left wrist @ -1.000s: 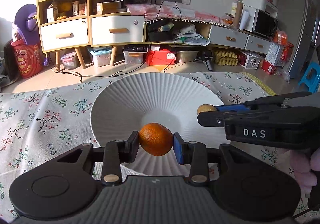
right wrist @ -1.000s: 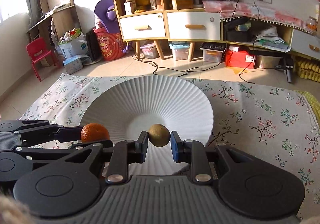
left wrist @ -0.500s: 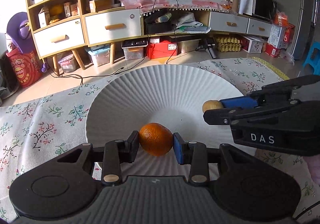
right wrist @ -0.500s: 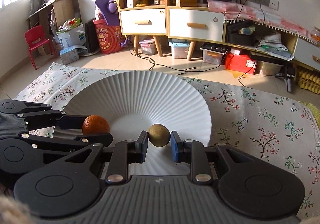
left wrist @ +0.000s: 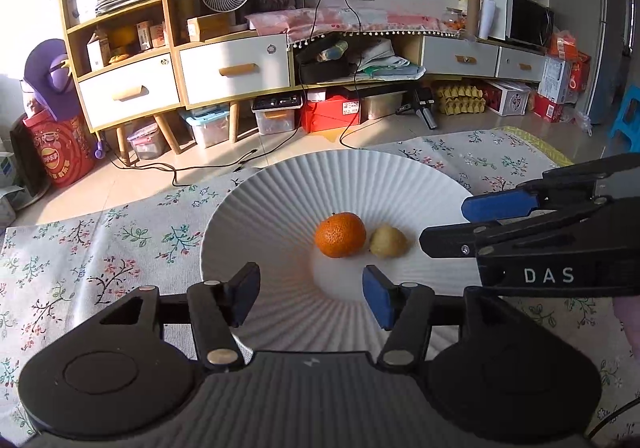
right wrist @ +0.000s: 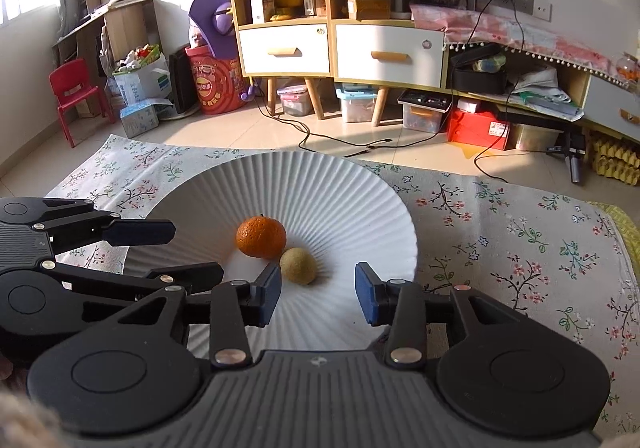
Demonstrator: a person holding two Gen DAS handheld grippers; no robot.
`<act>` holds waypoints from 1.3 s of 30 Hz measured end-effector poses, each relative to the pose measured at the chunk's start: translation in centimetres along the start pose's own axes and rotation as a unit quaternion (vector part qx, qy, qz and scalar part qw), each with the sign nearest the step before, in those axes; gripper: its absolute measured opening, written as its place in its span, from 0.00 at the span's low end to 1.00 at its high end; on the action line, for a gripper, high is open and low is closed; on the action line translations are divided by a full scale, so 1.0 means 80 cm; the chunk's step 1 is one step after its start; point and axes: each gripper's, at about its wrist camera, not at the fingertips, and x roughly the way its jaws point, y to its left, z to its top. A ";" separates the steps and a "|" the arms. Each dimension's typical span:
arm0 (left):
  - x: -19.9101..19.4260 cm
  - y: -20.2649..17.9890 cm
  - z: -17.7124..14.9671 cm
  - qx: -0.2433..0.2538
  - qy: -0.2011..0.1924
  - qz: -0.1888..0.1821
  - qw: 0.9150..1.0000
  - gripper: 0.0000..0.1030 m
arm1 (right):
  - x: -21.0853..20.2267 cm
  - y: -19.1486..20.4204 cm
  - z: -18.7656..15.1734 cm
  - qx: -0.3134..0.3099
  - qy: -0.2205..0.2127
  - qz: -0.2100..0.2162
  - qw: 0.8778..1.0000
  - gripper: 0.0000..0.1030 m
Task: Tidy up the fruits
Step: 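Withdraw both open tools from the bowl back toward the fruit cluster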
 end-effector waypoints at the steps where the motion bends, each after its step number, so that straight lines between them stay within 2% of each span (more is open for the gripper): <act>1: -0.006 0.003 0.000 -0.002 -0.003 0.001 1.000 0.62 | -0.003 0.001 0.001 0.002 -0.002 -0.002 1.000 0.43; 3: -0.016 0.007 -0.001 -0.007 -0.007 0.001 1.000 0.75 | -0.010 0.002 0.001 0.005 -0.006 -0.004 1.000 0.50; 7: -0.039 0.013 -0.005 -0.012 -0.015 -0.006 1.000 0.85 | -0.023 0.005 0.001 0.008 -0.010 -0.008 1.000 0.58; 11: -0.057 0.015 -0.010 -0.015 -0.017 -0.009 1.000 0.96 | -0.039 0.010 -0.002 0.010 -0.016 -0.009 1.000 0.69; 15: -0.071 0.019 -0.020 -0.027 -0.006 -0.019 0.999 0.96 | -0.051 0.015 -0.005 0.015 -0.016 -0.008 1.000 0.81; 24: -0.096 0.037 -0.044 -0.057 0.023 -0.002 0.998 0.96 | -0.065 0.024 -0.020 0.028 0.001 -0.003 1.000 0.91; 28: -0.108 0.043 -0.058 -0.061 0.030 0.016 0.998 0.96 | -0.070 0.026 -0.036 0.038 0.012 0.012 0.999 0.95; 31: -0.115 0.046 -0.070 -0.062 0.031 0.021 0.997 0.96 | -0.070 0.029 -0.043 0.031 0.016 0.007 0.999 0.96; 39: -0.126 0.054 -0.098 -0.078 0.031 0.012 0.996 0.96 | -0.077 0.035 -0.070 0.013 0.025 0.007 1.000 0.99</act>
